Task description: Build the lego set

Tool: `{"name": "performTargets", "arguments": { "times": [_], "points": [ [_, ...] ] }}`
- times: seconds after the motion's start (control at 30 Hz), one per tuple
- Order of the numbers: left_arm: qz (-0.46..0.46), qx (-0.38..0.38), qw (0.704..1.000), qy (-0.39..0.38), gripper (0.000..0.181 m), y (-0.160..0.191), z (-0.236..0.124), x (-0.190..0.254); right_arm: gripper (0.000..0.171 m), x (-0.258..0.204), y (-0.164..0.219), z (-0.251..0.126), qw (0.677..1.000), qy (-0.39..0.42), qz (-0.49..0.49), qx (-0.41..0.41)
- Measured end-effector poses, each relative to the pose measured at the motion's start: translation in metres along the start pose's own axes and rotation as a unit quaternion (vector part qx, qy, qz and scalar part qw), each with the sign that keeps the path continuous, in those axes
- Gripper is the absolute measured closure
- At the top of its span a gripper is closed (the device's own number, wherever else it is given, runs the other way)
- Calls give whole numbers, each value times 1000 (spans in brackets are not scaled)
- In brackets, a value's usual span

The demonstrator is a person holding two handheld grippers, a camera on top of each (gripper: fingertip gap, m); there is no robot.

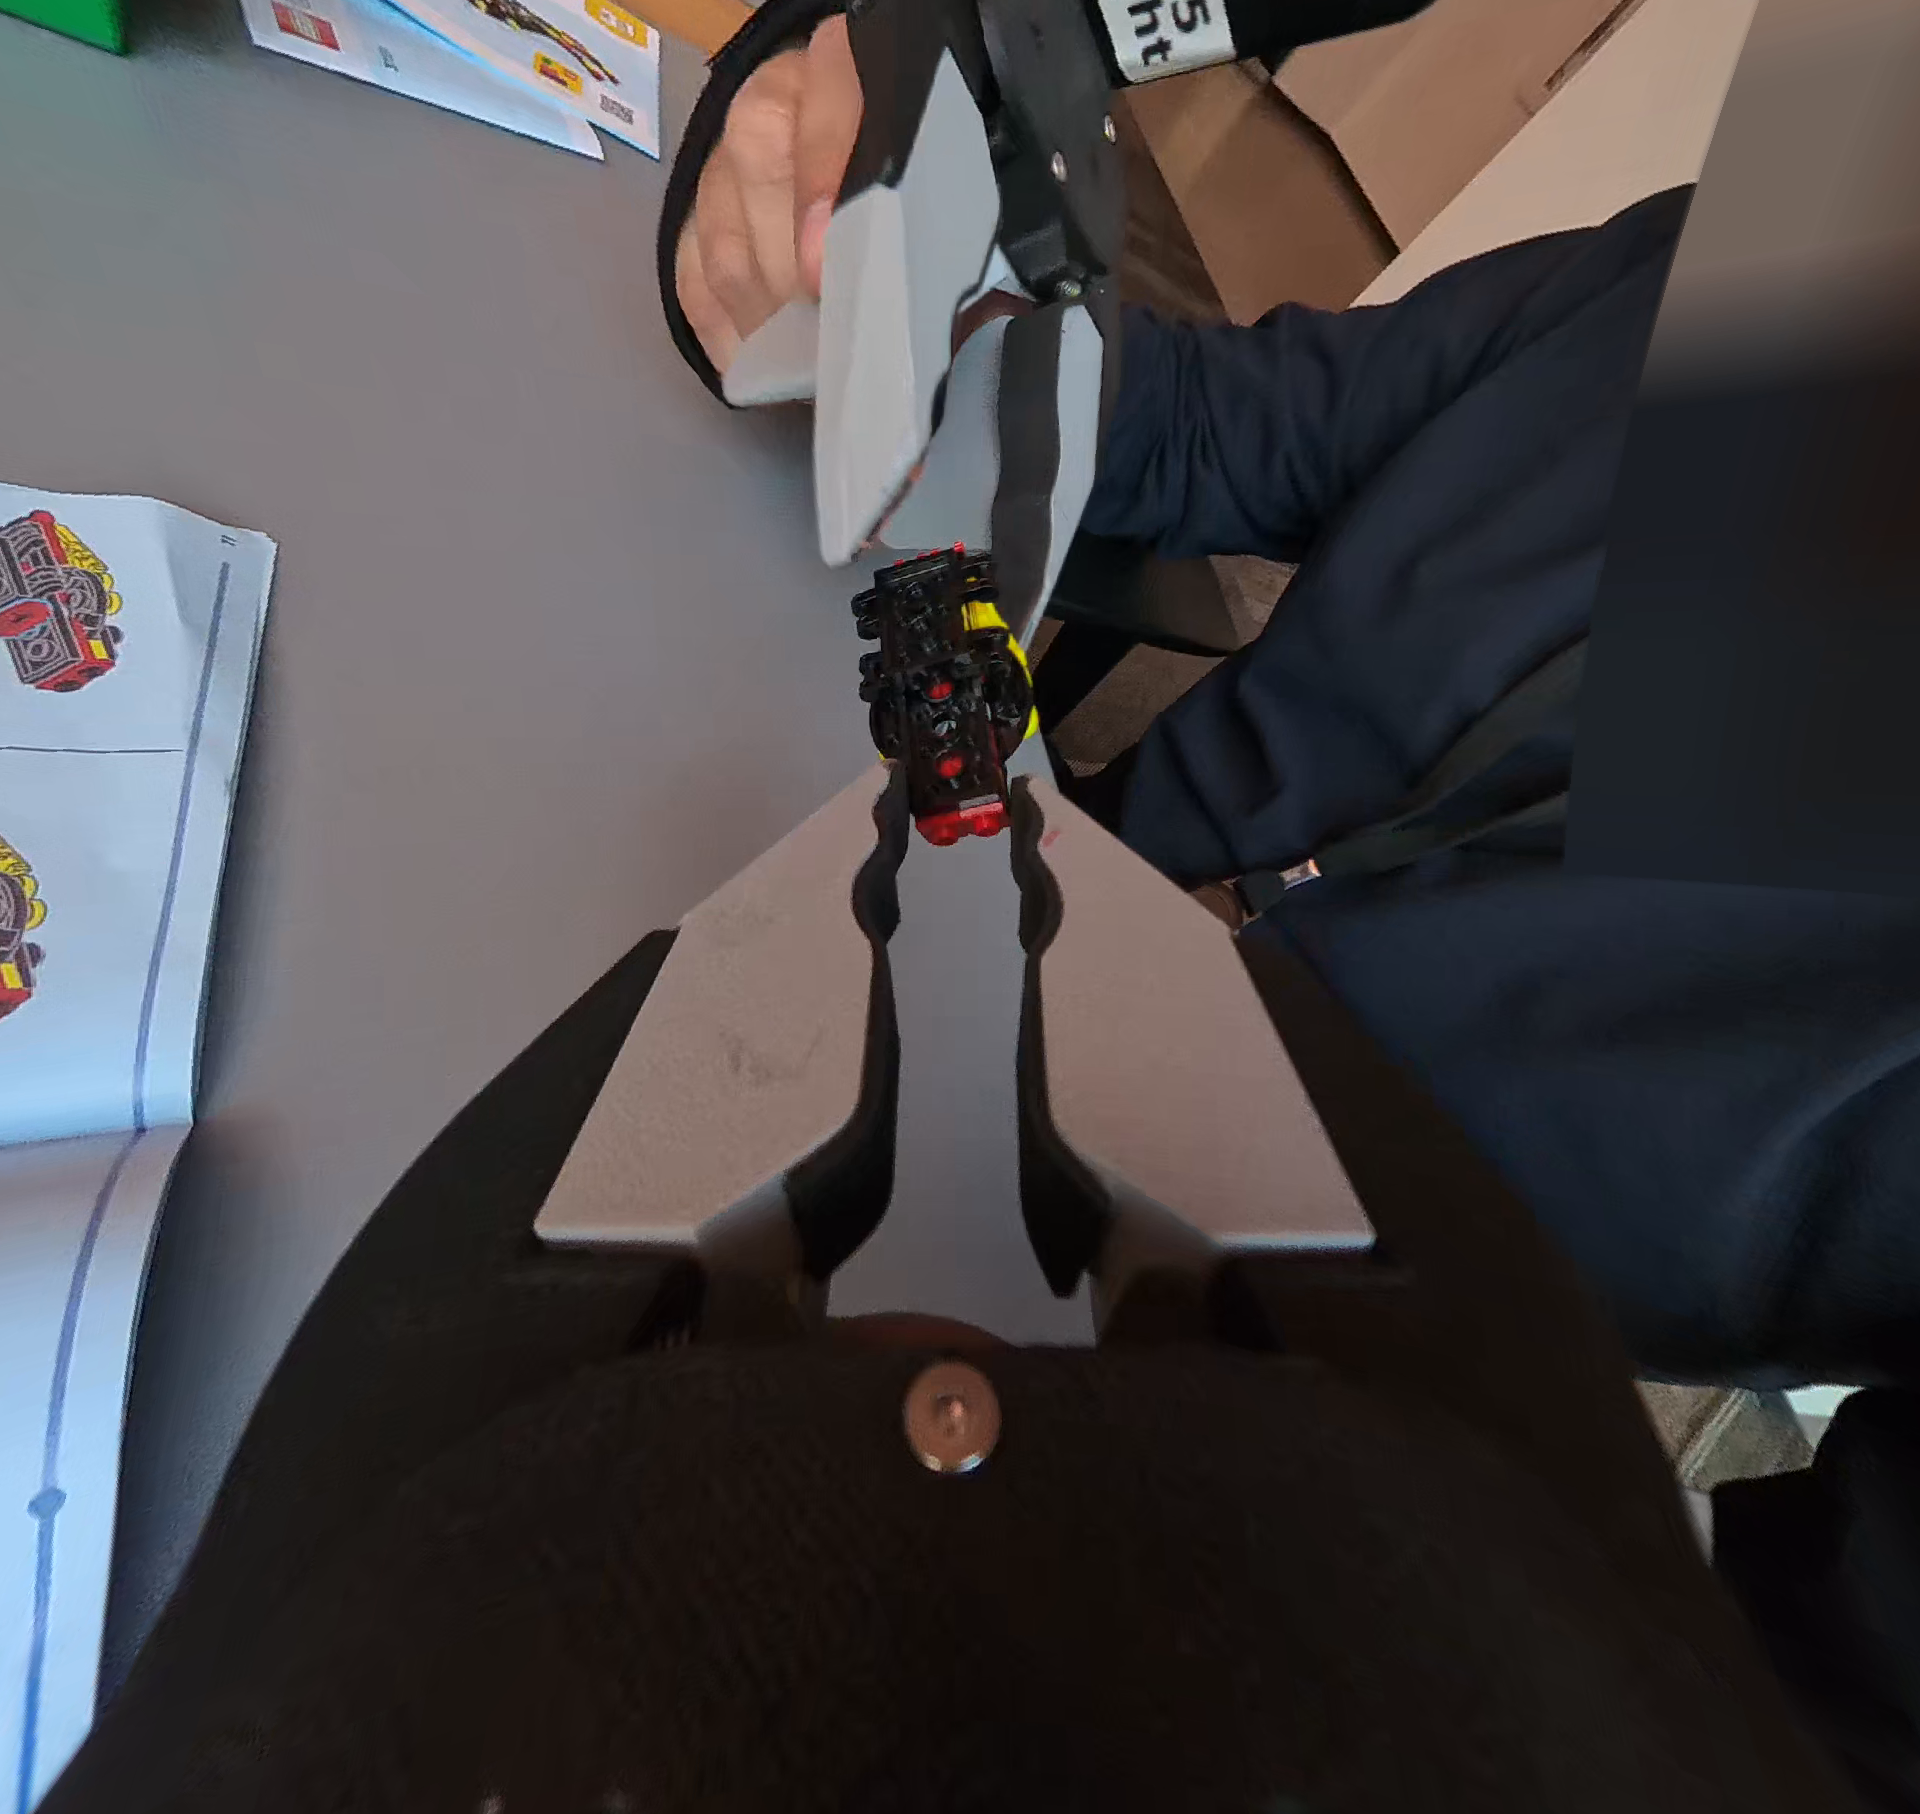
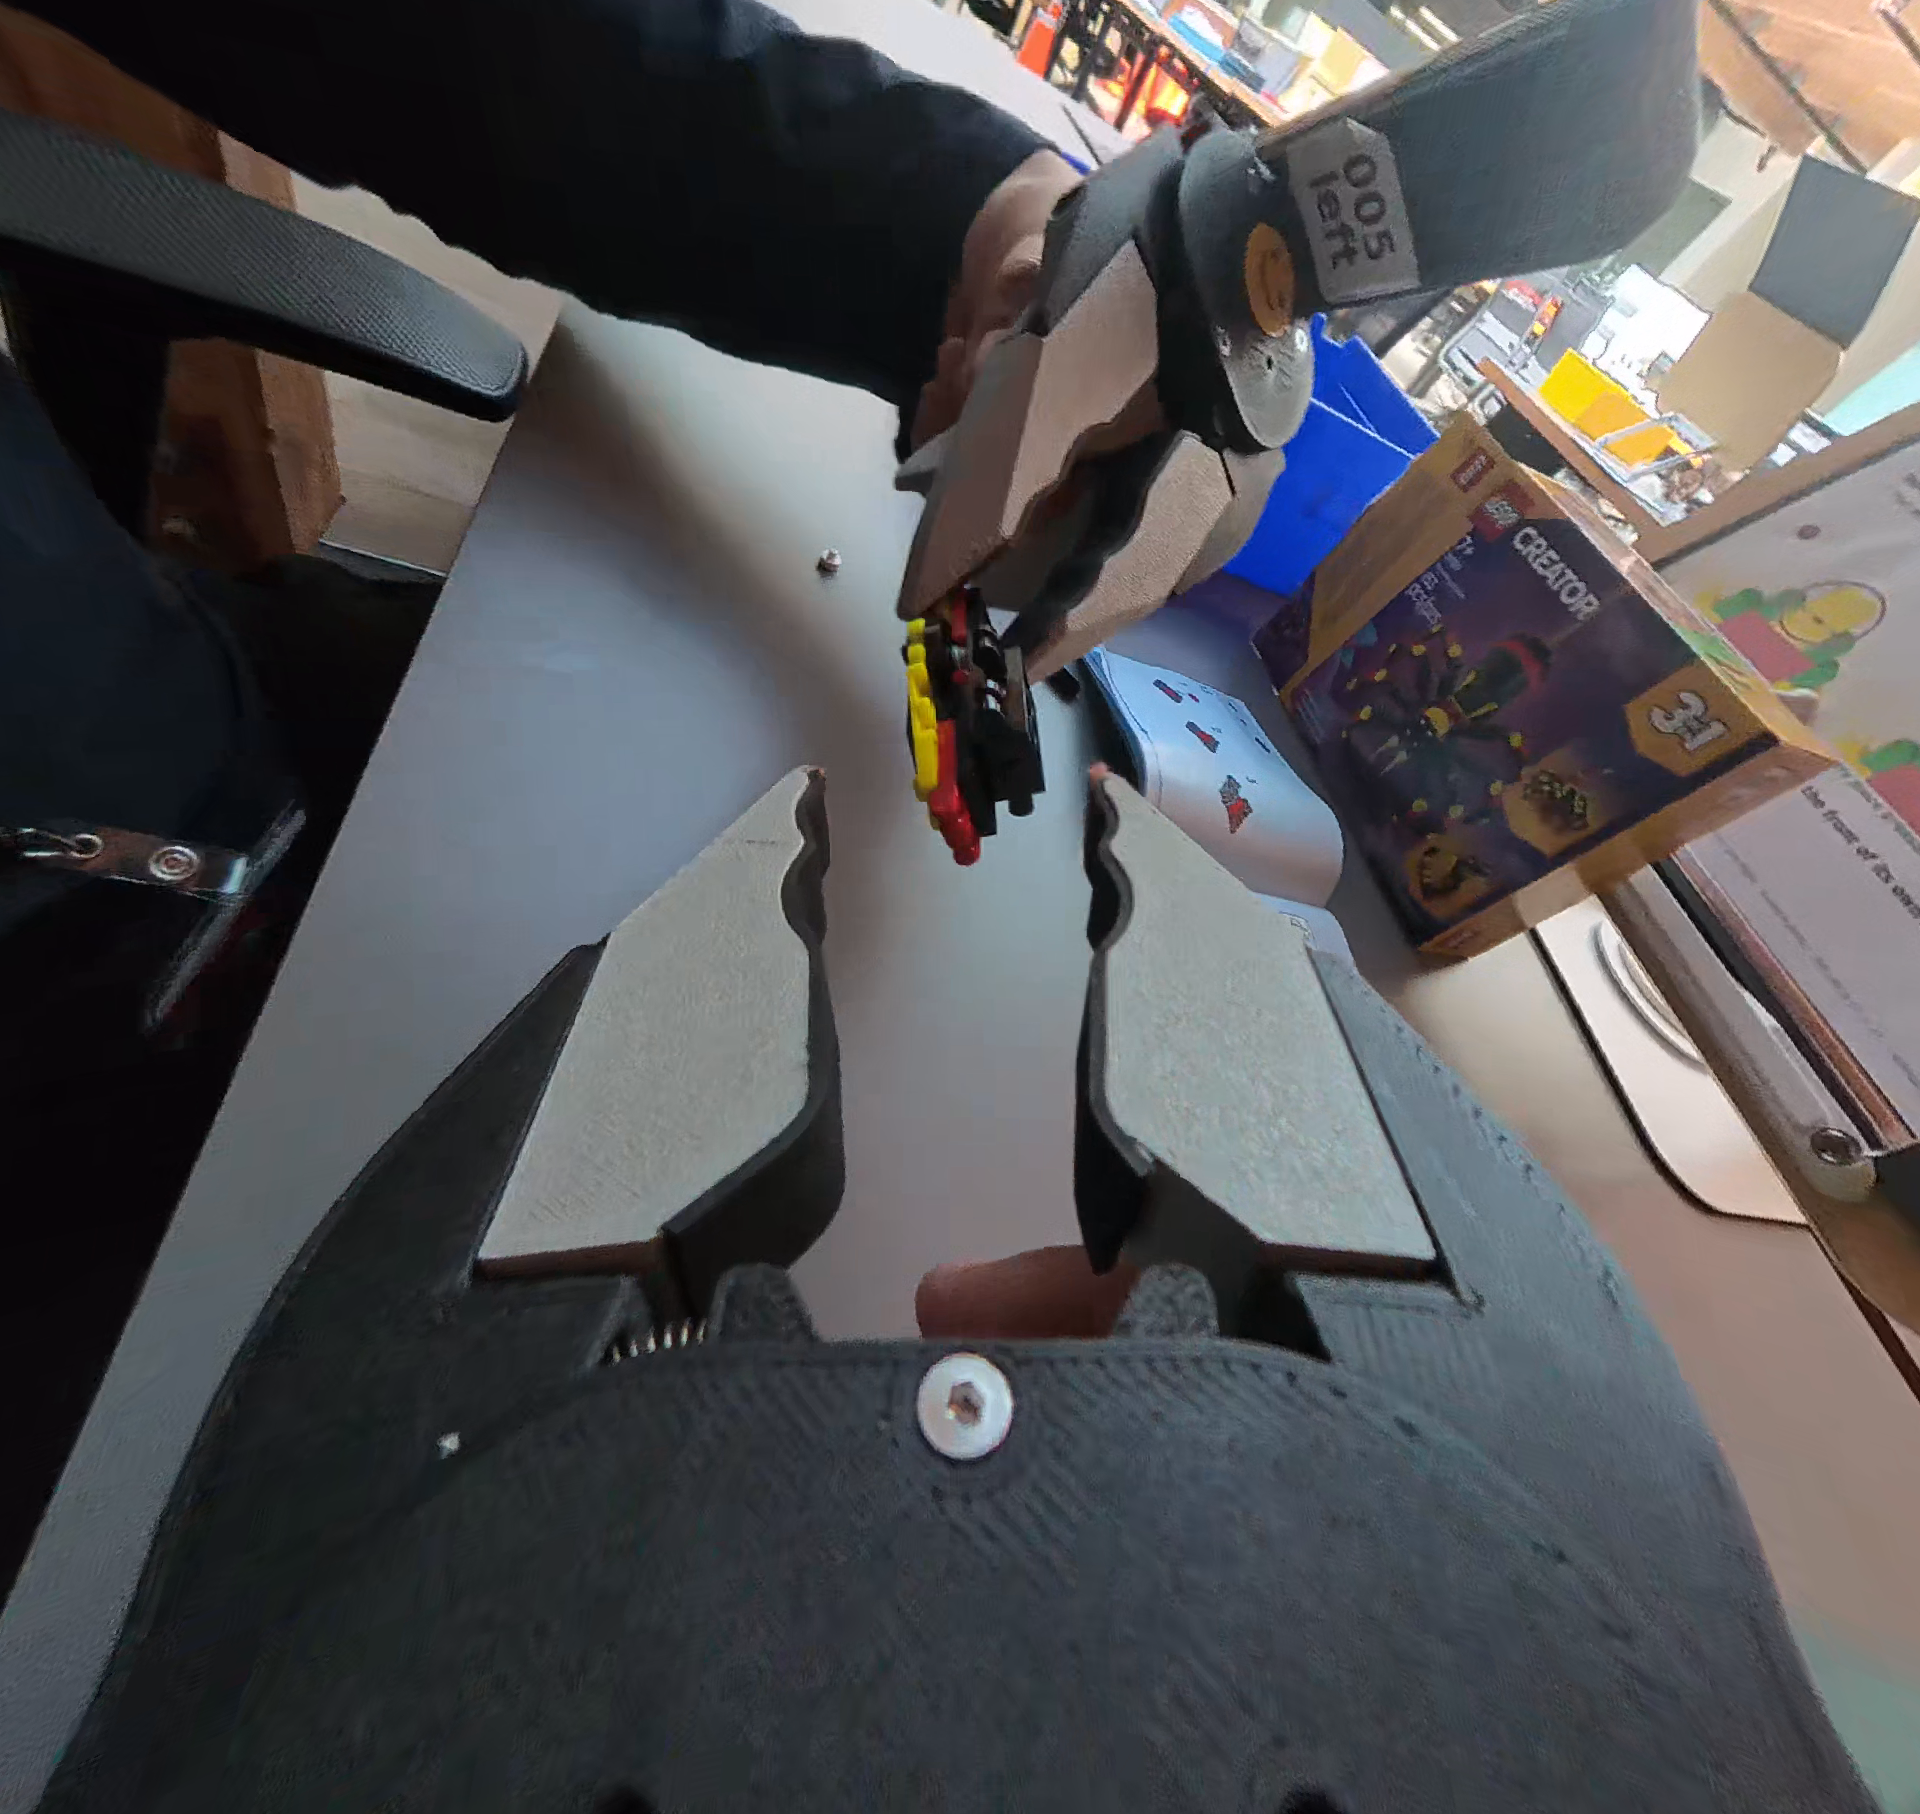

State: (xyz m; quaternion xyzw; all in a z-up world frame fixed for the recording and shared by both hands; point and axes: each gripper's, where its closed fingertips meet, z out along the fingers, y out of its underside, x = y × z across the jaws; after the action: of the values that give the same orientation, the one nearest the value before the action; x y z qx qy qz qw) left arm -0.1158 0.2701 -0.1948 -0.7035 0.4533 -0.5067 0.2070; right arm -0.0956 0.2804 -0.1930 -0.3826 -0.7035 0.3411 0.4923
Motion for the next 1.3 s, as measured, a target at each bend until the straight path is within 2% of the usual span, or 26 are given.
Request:
{"name": "performTargets", "arguments": {
  "times": [0.07, 0.3, 0.4, 0.53, 0.6, 0.63, 0.67, 0.8, 0.87, 0.93, 1.0, 1.13, 1.23, 1.3],
  "points": [
    [6, 3, 1000, 12, 164, 1, 1, 1, 132, 1, 1, -1, 1000, 6, -10, -1],
    [16, 17, 999, 26, 164, 6, 6, -4, 137, -3, 0, 5, 997, 36, -71, -19],
    [19, 10, 999, 25, 164, 10, 8, -5, 150, -5, 5, 9, 993, 43, -99, -39],
    [9, 14, 1000, 22, 164, 11, 10, -8, 150, -4, 7, 10, 993, 45, -98, -42],
    [2, 16, 999, 31, 164, 9, 12, -6, 134, -4, 6, 11, 994, 47, -93, -38],
    [2, 13, 999, 32, 164, 10, 14, -6, 139, -6, 6, 12, 993, 43, -100, -40],
    [1, 8, 999, 31, 164, 12, 16, -6, 150, -10, 8, 12, 992, 36, -109, -44],
    [0, -1, 1000, 30, 164, 17, 18, -7, 150, -14, 11, 14, 993, 22, -107, -49],
    [-3, 16, 999, 37, 164, 13, 15, -5, 150, -10, 8, 14, 995, 32, -91, -35],
    [-18, 51, 997, 60, 164, 2, 13, -1, 125, -2, 6, 14, 996, 48, -71, -30],
    [-45, 76, 994, 71, 164, -5, 12, -2, 149, 4, 8, 12, 996, 55, -58, -32],
    [-89, 118, 986, 74, 163, -17, 8, -9, 149, 16, 10, 7, 998, 55, 0, -24],
    [-102, 123, 987, 20, 161, -18, 5, -27, 149, 29, 21, 6, 995, 62, 67, -37],
    [-100, 117, 988, -2, 152, -15, 3, -33, 149, 37, 27, 4, 989, 53, 134, -32]
  ]
}}
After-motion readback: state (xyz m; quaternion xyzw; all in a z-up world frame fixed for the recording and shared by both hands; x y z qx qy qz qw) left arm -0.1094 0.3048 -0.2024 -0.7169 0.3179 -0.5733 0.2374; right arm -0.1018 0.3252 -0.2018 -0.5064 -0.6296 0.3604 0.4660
